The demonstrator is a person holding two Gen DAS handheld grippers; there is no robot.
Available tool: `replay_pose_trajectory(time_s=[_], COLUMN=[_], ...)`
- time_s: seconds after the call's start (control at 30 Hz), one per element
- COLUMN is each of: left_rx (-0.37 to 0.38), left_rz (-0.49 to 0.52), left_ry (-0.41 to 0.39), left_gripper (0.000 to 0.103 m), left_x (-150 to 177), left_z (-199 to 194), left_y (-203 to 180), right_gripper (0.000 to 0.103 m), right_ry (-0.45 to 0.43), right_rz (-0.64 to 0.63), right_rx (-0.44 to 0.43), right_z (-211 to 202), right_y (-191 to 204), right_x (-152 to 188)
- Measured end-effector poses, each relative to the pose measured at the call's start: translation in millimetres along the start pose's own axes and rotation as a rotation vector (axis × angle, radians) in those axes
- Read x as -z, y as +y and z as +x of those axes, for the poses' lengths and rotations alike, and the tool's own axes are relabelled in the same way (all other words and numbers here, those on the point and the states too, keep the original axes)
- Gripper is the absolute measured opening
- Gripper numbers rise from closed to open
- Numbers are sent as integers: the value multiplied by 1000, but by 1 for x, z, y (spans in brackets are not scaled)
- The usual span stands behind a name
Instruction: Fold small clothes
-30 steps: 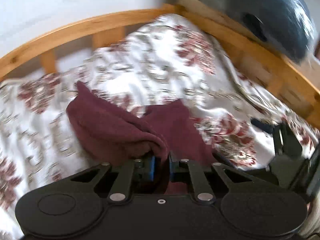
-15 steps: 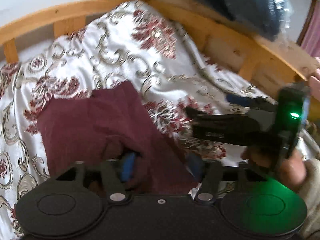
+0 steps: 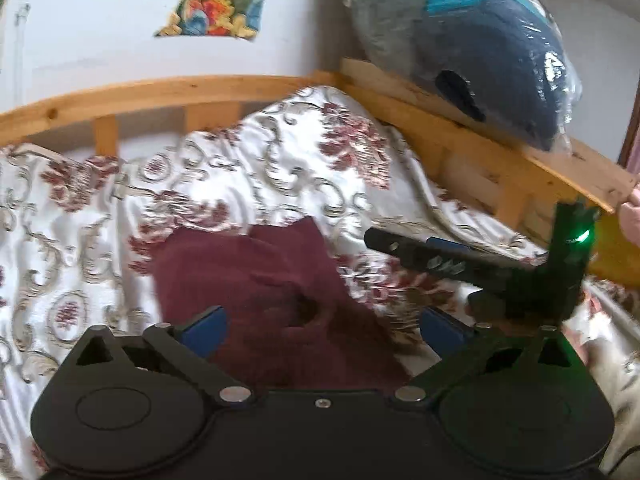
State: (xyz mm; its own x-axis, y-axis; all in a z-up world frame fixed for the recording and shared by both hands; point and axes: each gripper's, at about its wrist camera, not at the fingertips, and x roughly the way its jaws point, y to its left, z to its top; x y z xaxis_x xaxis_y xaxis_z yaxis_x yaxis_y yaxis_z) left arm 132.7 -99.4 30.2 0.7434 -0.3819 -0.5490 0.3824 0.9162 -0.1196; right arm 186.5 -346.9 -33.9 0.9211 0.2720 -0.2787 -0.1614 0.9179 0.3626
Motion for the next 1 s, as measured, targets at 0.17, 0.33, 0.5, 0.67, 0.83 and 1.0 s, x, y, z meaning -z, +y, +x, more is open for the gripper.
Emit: replay_pose_trajectory(time_s=[0.17,0.33,0.5,0.67,0.83,1.0], left_rx=[-101,-166,-221,-251,-249,-260], left_rz=[90,100,84,155,215,233], left_ry=[30,119,116,110,103,105], left_gripper=[101,87,70,45,31,30], left_x=[15,32,39,43,49,51], left_z=[9,24,24,25,26,26], left_y=[6,14,20,12,-1,-5], right_gripper=[103,103,84,64,44,62], right_ry=[83,166,238,279,283,315], right_rz=[25,137,138,148,168,175], right_rx=[-175,-256,-226,-189,-162,-123], right_z=[17,46,74,82,84,83], right_y=[11,17,28,26,18,14], right_x=[3,10,15,26,29,28])
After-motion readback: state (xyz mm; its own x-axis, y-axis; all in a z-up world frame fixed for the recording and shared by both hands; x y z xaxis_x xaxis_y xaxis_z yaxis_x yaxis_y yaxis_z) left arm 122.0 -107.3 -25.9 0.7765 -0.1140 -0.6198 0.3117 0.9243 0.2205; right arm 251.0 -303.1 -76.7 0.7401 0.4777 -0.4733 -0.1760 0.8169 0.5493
